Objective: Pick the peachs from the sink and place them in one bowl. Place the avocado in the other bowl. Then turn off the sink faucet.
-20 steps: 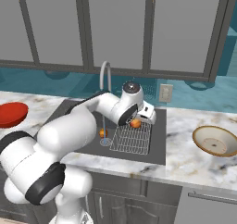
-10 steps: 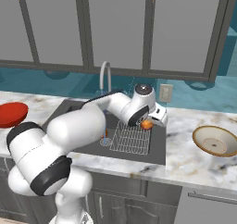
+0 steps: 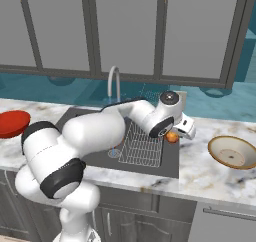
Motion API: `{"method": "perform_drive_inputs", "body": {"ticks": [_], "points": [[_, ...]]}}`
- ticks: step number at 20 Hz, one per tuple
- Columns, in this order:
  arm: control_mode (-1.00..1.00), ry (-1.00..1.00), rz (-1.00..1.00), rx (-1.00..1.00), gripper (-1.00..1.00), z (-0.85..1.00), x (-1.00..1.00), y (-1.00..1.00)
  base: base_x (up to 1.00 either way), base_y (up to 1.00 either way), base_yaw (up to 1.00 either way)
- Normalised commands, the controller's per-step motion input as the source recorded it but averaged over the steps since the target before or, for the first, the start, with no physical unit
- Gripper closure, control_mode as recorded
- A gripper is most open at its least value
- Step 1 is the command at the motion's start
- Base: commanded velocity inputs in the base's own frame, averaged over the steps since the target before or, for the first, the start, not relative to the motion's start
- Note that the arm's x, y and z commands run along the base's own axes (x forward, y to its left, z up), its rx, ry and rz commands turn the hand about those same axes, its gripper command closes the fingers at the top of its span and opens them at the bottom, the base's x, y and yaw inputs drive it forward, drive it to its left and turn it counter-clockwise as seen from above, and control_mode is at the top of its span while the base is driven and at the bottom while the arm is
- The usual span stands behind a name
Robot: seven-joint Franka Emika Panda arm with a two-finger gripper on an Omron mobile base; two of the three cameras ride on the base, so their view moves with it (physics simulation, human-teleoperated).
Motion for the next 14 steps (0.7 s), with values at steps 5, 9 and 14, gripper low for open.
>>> {"method": "perform_drive_inputs", "body": {"ticks": [5,9,14], "points": [[-1.0,0.0,-0.05,0.0,1.0,0.0,0.0,-0.46,0.0,0.0,0.0],[-1.0,0.0,-0.04,0.0,1.0,0.0,0.0,-0.42,0.0,0.0,0.0],[-1.0,0.0,-0.02,0.0,1.0,0.0,0.0,-0.41,0.0,0.0,0.0]]}}
